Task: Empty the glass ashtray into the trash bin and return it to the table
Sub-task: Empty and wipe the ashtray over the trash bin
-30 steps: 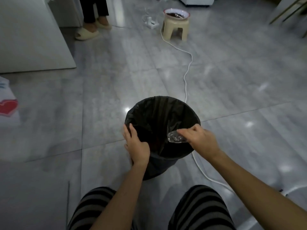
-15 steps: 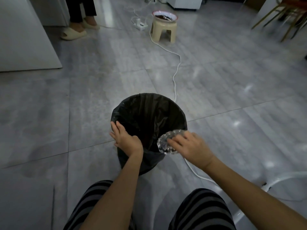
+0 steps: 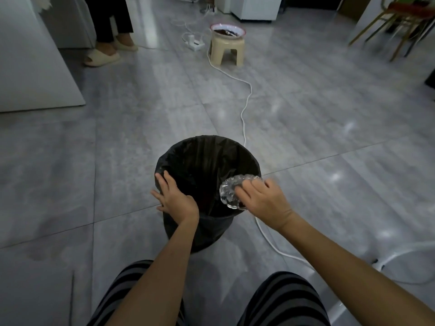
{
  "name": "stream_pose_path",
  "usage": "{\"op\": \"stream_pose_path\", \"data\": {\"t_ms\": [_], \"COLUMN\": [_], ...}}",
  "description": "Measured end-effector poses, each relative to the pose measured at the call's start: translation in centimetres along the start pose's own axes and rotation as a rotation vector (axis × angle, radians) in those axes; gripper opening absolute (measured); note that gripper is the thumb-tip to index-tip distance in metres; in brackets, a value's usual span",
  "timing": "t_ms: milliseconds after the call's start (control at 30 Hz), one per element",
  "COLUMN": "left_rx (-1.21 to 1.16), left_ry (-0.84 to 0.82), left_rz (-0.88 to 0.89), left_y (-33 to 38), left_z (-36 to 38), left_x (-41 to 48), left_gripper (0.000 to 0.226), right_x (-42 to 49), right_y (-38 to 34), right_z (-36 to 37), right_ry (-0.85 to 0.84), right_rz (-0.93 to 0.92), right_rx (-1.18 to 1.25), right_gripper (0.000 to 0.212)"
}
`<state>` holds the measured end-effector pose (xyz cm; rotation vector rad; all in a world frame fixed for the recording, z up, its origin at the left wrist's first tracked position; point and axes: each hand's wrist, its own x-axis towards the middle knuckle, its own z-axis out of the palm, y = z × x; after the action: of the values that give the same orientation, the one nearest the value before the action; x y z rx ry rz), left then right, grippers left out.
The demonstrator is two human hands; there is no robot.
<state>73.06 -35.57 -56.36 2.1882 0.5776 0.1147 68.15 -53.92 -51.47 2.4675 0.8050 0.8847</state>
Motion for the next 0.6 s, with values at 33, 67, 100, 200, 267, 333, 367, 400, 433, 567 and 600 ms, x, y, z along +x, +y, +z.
{"op": "stream_pose_path", "data": {"t_ms": [33,67,100,200,267,333,367,400,433,567,600], "left_rx": [0.009,0.018,0.028,0.065,0.102,0.147,0.171,0.194,0.212,0.271,0.288], "left_ry": [-0.002,-0.005,-0.008,-0.030,-0.036,-0.028,-0.027,-0.028,-0.033,-0.090,-0.102], "left_rz": [-0.005,-0.009,-0.008,0.016,0.009,-0.003,-0.008,-0.006,0.003,0.048,0.042], "left_y": [0.0,0.1,0.1,-0.1,-0.4,-0.4,-0.4,-0.3,-0.2,0.0,0.1], "left_z": [0.0,0.0,0.1,0.0,-0.1,-0.1,-0.1,-0.1,0.0,0.3,0.2], "left_x": [0.0,-0.1,-0.1,-0.1,0.2,0.4,0.4,0.3,0.1,-0.2,0.0], "left_gripper": [0.086,0.086,0.087,0.090,0.089,0.087,0.085,0.084,0.083,0.082,0.082], "right_x": [-0.2,-0.6,-1.0,-0.6,0.5,0.8,0.4,-0.1,-0.8,-0.8,-0.5], "right_y": [-0.3,-0.6,-0.8,0.2,0.9,0.9,0.5,0.0,-0.3,0.1,0.2], "right_z": [0.0,0.0,0.0,0.0,0.1,0.1,0.1,0.2,0.2,0.2,0.2], "right_ry": [0.002,-0.002,-0.009,0.006,0.040,0.056,0.050,0.034,0.008,0.027,0.054], "right_rz": [0.023,-0.003,-0.062,-0.163,-0.093,0.057,0.096,0.078,0.011,-0.105,-0.056], "right_rx": [-0.013,-0.016,-0.006,0.010,-0.029,-0.037,-0.035,-0.030,-0.023,-0.013,-0.018], "right_gripper": [0.015,0.014,0.015,0.019,0.020,0.019,0.018,0.017,0.017,0.020,0.022]}}
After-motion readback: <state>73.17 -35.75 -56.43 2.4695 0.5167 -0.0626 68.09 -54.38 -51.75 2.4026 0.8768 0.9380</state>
